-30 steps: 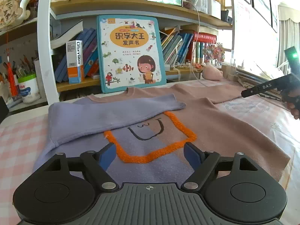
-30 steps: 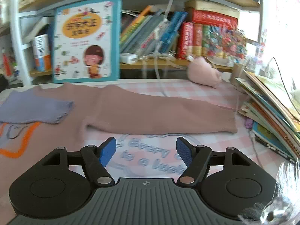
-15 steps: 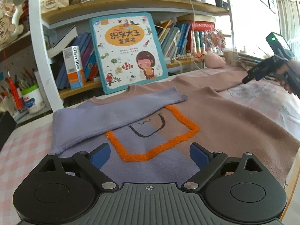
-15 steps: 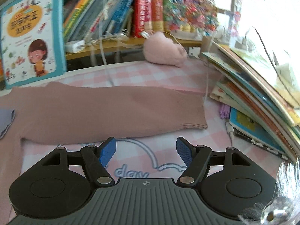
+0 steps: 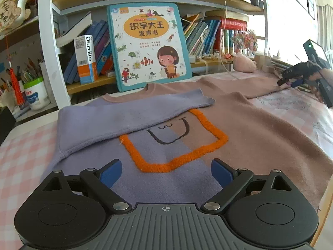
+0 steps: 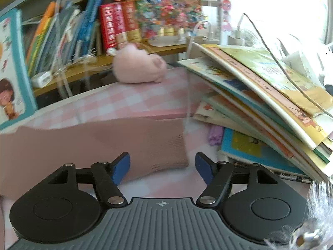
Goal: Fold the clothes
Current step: 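Move the right gripper to the pink sleeve cuff and grasp it, then lift the pink sleeve with the right gripper and lay it across the body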
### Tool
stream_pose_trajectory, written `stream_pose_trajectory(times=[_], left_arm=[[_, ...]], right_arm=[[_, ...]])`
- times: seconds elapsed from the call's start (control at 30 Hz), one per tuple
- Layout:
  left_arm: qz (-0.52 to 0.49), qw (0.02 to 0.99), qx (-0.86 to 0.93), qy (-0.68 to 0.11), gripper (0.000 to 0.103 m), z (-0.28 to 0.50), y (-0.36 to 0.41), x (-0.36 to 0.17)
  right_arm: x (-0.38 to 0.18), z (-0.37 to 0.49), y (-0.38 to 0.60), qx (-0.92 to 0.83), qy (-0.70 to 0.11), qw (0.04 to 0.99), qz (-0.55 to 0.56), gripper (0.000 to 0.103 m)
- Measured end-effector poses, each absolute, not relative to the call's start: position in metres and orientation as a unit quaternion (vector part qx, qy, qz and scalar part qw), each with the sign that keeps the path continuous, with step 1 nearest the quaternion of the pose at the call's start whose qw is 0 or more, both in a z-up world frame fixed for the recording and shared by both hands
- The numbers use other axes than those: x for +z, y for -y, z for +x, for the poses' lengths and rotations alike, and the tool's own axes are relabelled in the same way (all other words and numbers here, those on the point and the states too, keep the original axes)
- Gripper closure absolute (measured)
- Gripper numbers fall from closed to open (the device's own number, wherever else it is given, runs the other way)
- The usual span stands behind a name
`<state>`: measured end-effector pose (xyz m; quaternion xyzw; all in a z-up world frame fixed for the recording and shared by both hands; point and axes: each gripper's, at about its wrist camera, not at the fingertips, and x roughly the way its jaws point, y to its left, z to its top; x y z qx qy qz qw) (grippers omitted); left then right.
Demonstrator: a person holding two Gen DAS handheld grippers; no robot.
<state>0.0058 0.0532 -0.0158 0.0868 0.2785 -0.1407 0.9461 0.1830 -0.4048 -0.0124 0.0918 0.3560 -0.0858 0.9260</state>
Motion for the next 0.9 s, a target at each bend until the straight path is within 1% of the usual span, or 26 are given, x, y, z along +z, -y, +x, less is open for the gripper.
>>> stream_pose_trajectory(times=[0.03,0.07,0.27,0.3,0.33,0.37,0.4,0.43,0.47,0.6,0.9], left_arm=[[0.091,0.945,-0.141,-0.280,0.008,0.006,-0.052,-0.016],[0.095,0.944,-0.141,-0.281,0.008,0.006,-0.050,-0.017],[0.121,0.940,-0.145,-0.285,0.008,0.005,-0.041,-0.019],[0.123,0.939,-0.145,-0.285,0.008,0.005,-0.041,-0.019],[0.125,0.939,-0.145,-0.285,0.008,0.005,-0.040,-0.019],[0.126,0.939,-0.145,-0.285,0.008,0.005,-0.040,-0.019],[0.126,0.939,-0.145,-0.285,0.008,0.005,-0.040,-0.019],[0.126,0.939,-0.146,-0.285,0.008,0.005,-0.040,-0.019],[0.125,0.939,-0.146,-0.285,0.008,0.006,-0.040,-0.019],[0.127,0.939,-0.145,-0.284,0.008,0.005,-0.039,-0.020],[0.138,0.939,-0.149,-0.277,0.008,0.002,-0.035,-0.019]], right_arm=[[-0.013,0.185,0.408,-0.088,-0.357,0.925,0.097,0.040],[-0.015,0.187,0.411,-0.088,-0.358,0.924,0.100,0.047],[-0.020,0.191,0.403,-0.079,-0.355,0.929,0.075,0.058],[-0.021,0.192,0.402,-0.076,-0.354,0.929,0.072,0.062],[-0.021,0.192,0.401,-0.067,-0.353,0.930,0.076,0.075],[-0.020,0.192,0.401,-0.060,-0.353,0.930,0.080,0.080],[-0.020,0.192,0.399,-0.058,-0.353,0.930,0.079,0.081],[-0.020,0.192,0.397,-0.057,-0.352,0.931,0.075,0.085],[-0.019,0.191,0.396,-0.055,-0.352,0.932,0.072,0.092],[-0.007,0.186,0.384,-0.054,-0.343,0.936,0.054,0.093],[0.058,0.161,0.348,-0.011,-0.288,0.957,-0.002,0.093]])
